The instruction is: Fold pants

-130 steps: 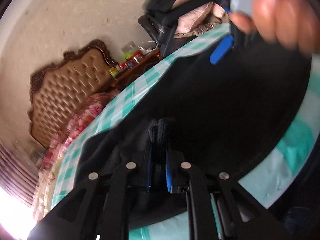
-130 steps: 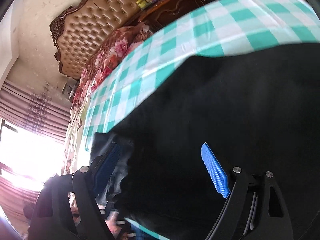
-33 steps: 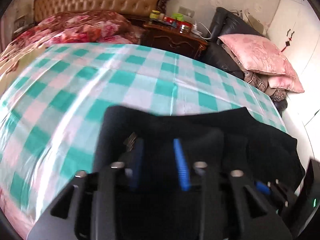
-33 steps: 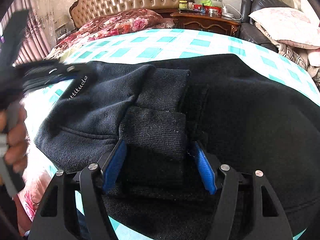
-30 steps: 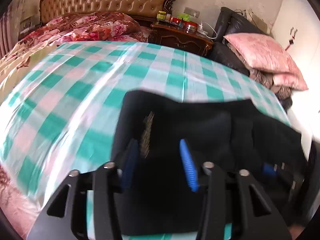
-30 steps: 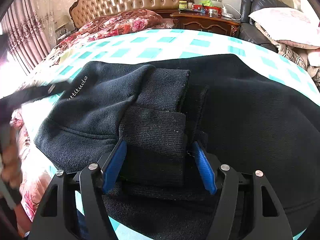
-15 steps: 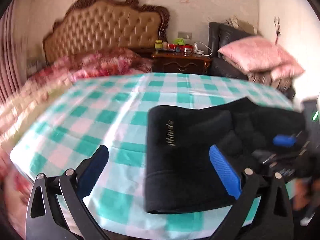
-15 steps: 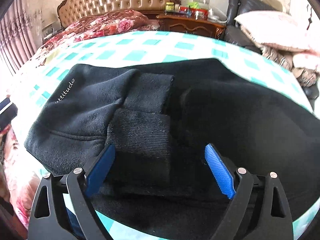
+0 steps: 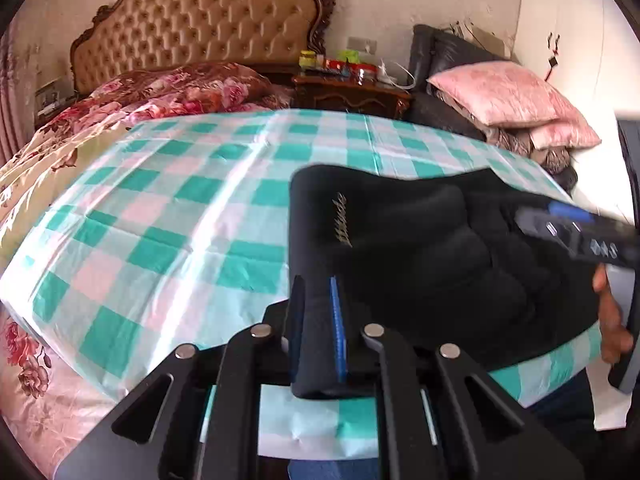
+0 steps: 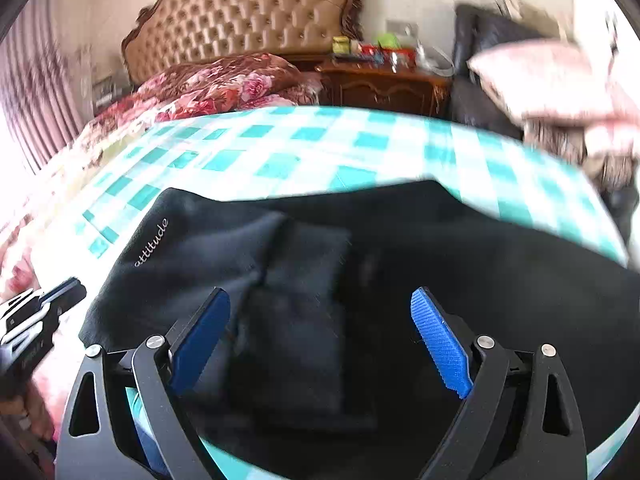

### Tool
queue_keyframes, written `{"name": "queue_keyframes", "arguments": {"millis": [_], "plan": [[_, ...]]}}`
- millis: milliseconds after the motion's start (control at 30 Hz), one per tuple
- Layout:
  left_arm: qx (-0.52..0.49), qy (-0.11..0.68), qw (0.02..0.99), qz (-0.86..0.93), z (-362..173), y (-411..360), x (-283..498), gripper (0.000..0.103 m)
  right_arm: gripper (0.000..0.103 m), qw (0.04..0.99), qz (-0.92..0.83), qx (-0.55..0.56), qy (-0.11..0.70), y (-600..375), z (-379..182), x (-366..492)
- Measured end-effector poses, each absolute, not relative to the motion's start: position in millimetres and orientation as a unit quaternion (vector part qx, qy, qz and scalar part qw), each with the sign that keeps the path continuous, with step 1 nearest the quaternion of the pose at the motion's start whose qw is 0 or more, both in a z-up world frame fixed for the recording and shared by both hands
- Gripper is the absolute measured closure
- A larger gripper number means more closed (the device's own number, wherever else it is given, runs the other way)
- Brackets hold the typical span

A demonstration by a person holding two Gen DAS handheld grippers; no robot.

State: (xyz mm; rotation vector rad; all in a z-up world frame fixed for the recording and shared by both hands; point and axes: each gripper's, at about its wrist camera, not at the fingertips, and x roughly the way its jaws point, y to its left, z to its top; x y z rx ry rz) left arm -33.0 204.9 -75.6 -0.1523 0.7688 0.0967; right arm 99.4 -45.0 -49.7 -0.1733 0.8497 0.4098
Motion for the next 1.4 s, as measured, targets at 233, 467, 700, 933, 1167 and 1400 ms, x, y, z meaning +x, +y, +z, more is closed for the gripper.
{"name": "queue_keyframes", "arguments": {"millis": [233,467,700,933,1167,1400], "plan": [[-0.071,0.412,0.907,0.05,-92.6,201.5,-26.7,0.091,0.034,0.87,0.17,-0.135,0.442,1.1,-84.3,124.3],[-0.046,0.374,0.926,0.017,-48.9,207.9,18.8,0.083,0.033,0.858,0.177,-0.127,0.465,-3.1,-104.4,127.3],[-0.036,0.44,0.897,-0.011,-74.4,219.2,123.9,0.083,0.033,0.859,0.179,-0.13,0.461,-2.3,-108.0,127.7],[-0.068,0.459,0.886,0.004,-89.9,229.6,137.5,0.083,0.032,0.859,0.179,-0.129,0.462,-3.4,-108.6,127.5],[-0.069,0.386,0.919,0.034,-60.2,213.4,43.3,0.072,0.032,0.86,0.18,-0.129,0.459,-2.9,-108.4,126.8],[-0.05,0.406,0.911,0.045,-93.6,194.2,-18.5,0.071,0.031,0.862,0.178,-0.13,0.456,-2.4,-108.2,126.7]]}}
